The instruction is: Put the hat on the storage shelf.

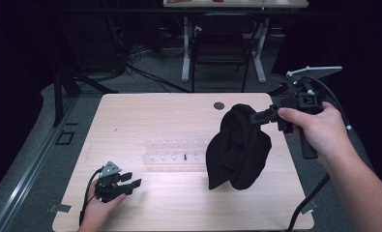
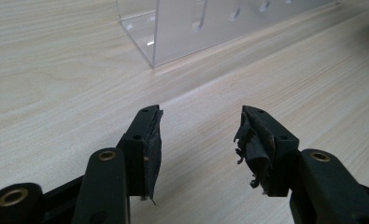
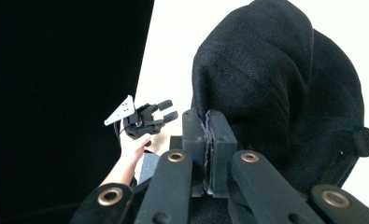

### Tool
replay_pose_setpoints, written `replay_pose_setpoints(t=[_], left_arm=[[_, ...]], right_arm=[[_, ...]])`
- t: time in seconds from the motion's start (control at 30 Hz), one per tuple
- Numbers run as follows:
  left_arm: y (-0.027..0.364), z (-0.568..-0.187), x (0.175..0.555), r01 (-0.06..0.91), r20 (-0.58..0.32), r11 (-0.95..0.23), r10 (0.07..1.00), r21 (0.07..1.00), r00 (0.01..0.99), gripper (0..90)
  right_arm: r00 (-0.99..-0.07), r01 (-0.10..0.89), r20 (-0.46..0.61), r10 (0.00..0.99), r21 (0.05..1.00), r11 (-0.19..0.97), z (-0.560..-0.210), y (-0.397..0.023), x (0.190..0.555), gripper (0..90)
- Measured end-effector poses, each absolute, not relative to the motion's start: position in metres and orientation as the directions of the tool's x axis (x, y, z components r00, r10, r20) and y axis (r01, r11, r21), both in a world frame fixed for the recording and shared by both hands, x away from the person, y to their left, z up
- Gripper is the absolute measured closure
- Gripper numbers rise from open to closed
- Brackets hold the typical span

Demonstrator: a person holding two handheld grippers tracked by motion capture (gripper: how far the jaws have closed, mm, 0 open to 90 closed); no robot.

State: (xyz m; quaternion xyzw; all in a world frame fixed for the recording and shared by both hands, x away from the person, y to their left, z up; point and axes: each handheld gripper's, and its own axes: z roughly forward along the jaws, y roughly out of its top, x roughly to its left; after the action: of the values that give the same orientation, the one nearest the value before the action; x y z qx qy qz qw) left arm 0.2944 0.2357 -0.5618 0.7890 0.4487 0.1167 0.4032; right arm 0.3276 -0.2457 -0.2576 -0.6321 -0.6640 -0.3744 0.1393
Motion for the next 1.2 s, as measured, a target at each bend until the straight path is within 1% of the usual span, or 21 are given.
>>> replay_pose_setpoints(t=[0.73, 1.2], left_arm=[[0.237, -0.56, 0.295, 0.613, -0.174, -0.283, 0.798, 0.738, 0.577, 49.0], [0.236, -0.561, 0.296, 0.607, -0.178, -0.272, 0.798, 0.747, 0.577, 49.0]], right_arm=[[-0.163, 0.929, 0.673, 0.721, 0.351, -0.117, -0.258, -0.232, 0.361, 88.4], [-0.169, 0.926, 0.674, 0.719, 0.359, -0.119, -0.26, -0.212, 0.379, 88.4]])
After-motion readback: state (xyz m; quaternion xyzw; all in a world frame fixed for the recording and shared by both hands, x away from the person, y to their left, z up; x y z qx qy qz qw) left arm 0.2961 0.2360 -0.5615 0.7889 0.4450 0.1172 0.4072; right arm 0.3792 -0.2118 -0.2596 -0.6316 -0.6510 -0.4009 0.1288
